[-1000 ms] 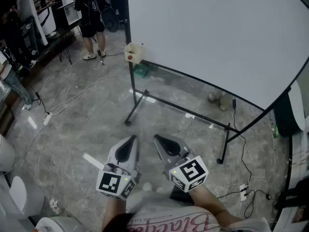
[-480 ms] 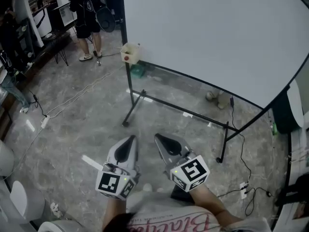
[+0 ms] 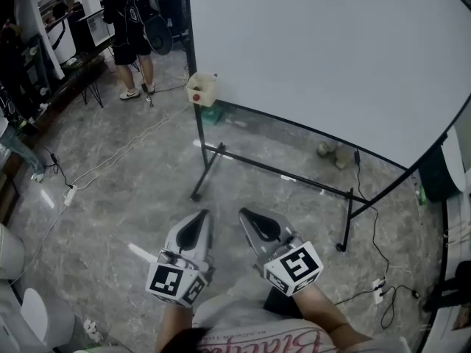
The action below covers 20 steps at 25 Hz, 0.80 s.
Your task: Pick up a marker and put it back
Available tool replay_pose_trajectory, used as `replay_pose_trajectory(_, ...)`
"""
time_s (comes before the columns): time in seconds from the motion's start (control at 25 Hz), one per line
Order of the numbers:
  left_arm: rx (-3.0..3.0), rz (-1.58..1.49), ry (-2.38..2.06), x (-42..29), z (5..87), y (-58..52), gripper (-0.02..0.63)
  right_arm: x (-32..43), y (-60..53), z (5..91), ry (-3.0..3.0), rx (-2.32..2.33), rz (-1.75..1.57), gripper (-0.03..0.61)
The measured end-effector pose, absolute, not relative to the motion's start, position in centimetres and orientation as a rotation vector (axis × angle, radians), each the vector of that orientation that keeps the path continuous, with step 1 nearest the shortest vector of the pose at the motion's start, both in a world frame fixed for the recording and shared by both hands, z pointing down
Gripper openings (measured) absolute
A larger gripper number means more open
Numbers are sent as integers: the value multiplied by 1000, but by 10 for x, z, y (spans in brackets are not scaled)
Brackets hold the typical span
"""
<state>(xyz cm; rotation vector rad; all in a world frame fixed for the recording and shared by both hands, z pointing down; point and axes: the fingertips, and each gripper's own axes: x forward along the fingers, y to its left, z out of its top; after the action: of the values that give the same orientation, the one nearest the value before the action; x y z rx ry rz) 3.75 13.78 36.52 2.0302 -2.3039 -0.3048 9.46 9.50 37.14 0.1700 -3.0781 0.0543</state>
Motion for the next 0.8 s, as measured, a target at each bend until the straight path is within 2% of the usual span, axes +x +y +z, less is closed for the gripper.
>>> replay_pose_trajectory(0.32, 1989, -314, -2296, 1, 379, 112, 0, 56, 61, 384, -3072, 161, 118, 2)
replay_pose_trajectory(0.8, 1923, -308, -2375, -105, 369, -17, 0, -55, -73, 369, -3097, 60, 115, 2)
